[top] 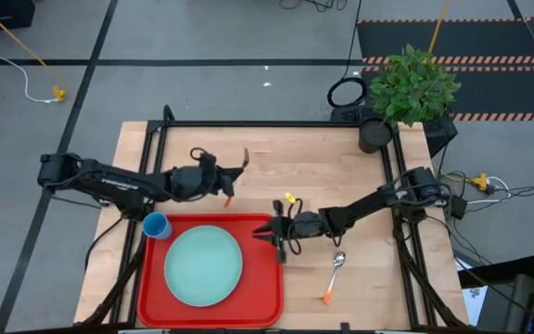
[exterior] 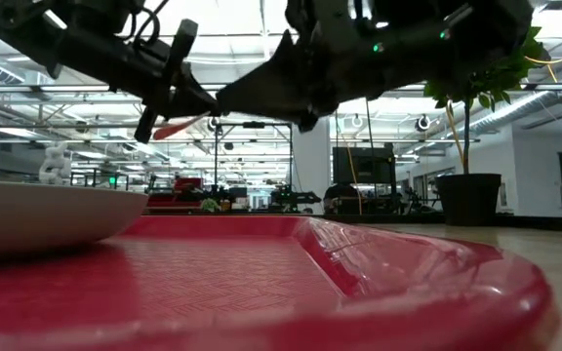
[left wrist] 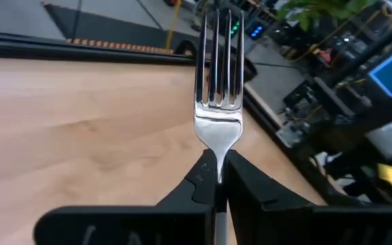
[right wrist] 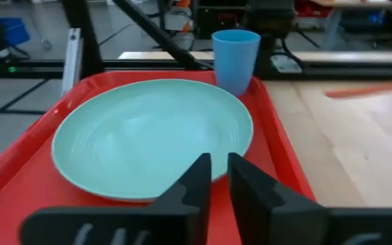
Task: Pick and place plate/cup/fork/spoon on tray
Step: Put the orange fork on the tray
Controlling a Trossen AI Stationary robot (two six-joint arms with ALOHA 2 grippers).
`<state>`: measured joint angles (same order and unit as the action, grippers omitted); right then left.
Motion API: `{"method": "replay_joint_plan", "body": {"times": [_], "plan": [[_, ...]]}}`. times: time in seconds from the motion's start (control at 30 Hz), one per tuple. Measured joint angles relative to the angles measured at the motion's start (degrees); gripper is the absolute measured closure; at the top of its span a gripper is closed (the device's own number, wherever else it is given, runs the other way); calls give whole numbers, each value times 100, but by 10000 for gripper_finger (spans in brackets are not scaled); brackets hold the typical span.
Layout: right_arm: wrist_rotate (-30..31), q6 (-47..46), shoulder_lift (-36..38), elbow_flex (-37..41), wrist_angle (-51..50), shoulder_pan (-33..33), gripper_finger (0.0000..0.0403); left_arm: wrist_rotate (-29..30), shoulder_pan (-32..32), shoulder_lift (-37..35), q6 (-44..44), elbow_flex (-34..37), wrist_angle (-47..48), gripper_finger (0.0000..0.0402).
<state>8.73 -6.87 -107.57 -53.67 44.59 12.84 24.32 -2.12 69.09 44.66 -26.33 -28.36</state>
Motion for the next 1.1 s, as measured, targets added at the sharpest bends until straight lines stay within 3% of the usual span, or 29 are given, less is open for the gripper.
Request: {"method": "replay_joint_plan", "body": {"times": [0.33, 0.53, 0.77, 1.1], "plan": [[-394, -218, 0, 0, 22, -364, 248, 126, 869, 648, -776, -7, -1731, 383], [-910, -319, 0, 0, 295, -509, 207, 126, 1176, 811, -1184, -20, -1950, 390], [-907, -342, 7, 0, 558, -496, 190, 42, 1331, 1143, -1466, -79, -2666, 387], [-905, -446, 7, 0, 790, -494, 190, -606, 1387, 1749, -2253, -902, -2682, 383]]}}
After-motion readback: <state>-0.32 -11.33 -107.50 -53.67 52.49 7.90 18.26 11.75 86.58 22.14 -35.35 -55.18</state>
